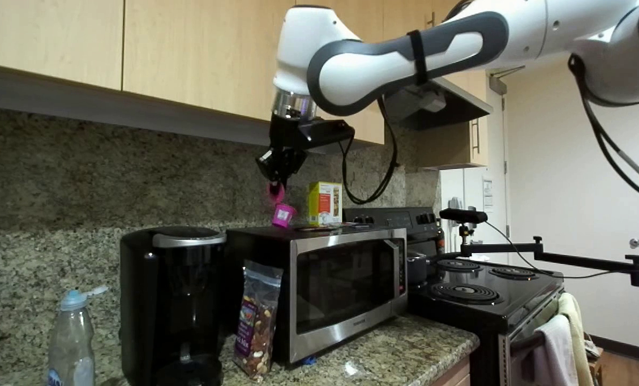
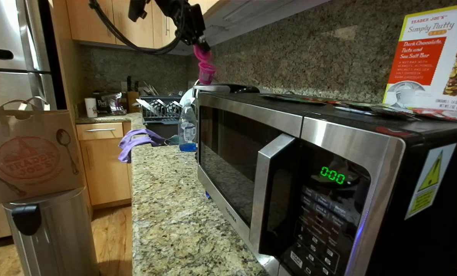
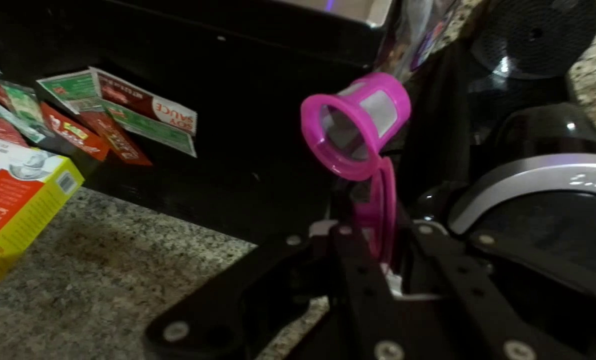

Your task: Put the pink object on the counter top

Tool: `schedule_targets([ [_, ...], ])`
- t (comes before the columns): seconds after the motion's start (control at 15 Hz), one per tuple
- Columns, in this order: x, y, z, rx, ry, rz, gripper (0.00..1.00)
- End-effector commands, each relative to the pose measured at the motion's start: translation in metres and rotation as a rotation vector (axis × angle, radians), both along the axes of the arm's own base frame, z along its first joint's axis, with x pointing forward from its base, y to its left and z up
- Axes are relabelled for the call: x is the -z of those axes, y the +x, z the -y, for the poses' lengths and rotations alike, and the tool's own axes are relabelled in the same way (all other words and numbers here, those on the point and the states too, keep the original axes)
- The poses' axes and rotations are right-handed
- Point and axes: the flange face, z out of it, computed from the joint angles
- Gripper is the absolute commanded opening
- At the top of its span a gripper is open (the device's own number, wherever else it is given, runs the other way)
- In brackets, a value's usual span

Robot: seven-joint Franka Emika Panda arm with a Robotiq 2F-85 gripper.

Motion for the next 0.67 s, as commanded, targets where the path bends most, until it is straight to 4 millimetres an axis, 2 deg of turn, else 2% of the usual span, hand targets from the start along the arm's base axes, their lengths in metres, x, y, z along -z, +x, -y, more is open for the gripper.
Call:
schedule_targets([
  [0.0, -0.003, -0.009, -0.007, -0.044, 0.016, -0.009, 0.1],
  [0.07, -0.006, -0.015, -0.011, -0.057, 0.02, -0.01, 0.17],
  [0.4, 0.0, -0.011, -0.008, -0.05, 0.019, -0.018, 0.17],
  [0.47, 0.0, -0.011, -0.008, -0.051, 0.019, -0.019, 0.1],
  [0.6, 0.004, 0.0, -0.022, -0.084, -0.022, -0.029, 0.1],
])
